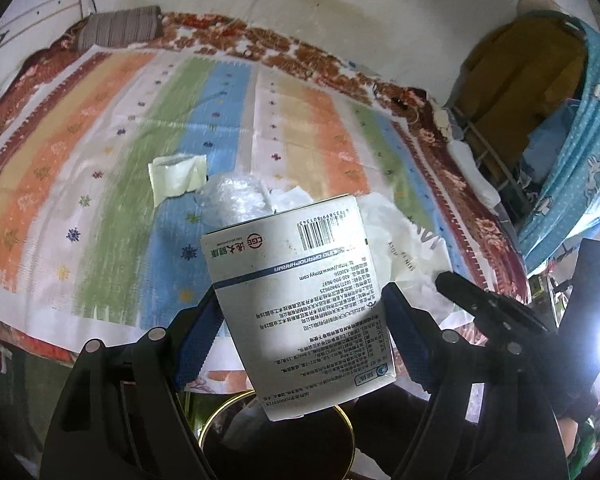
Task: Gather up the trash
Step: 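Carry the box in the left tool and the wrapper in the right tool to the bin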
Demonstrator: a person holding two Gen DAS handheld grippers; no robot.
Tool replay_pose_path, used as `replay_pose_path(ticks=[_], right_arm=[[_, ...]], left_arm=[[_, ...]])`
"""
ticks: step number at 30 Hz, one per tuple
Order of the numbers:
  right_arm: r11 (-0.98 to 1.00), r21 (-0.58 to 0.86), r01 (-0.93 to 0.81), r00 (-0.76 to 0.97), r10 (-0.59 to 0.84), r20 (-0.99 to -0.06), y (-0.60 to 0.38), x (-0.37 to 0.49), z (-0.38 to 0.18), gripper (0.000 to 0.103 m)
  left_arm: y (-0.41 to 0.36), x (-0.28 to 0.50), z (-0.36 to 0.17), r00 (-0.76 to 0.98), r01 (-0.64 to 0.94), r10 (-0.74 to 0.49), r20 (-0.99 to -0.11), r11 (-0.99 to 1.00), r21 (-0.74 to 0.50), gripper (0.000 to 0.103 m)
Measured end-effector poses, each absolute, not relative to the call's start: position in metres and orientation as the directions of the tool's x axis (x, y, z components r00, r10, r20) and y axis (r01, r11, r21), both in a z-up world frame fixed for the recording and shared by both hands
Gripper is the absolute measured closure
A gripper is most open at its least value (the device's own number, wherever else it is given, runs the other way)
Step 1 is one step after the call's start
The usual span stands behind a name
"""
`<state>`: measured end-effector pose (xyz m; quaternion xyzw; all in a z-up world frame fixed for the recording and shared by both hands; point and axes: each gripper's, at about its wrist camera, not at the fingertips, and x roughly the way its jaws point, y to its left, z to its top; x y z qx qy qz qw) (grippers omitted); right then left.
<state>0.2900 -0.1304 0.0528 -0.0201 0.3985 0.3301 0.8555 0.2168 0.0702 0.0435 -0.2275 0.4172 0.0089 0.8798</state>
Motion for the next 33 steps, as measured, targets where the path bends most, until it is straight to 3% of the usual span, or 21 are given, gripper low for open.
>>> replay_pose_path(ticks=[15,33], right_arm=[[0.759,0.250,-0.601,0.456,0.583,-0.673,-0.161,0.216,0.050,0.102],[0.755,0.284,-0.590,0.374,0.568,-0.733,-0.178,0.154,0.003,0.102]], left_arm=[[0.032,0.145,0.056,0.704,-0.101,-0.206,-0.679,0.918,-0.383,0.025],[0.008,0.085,0.019,0.645,-0.065,-0.271,-0.715,0.912,-0.404,0.026]])
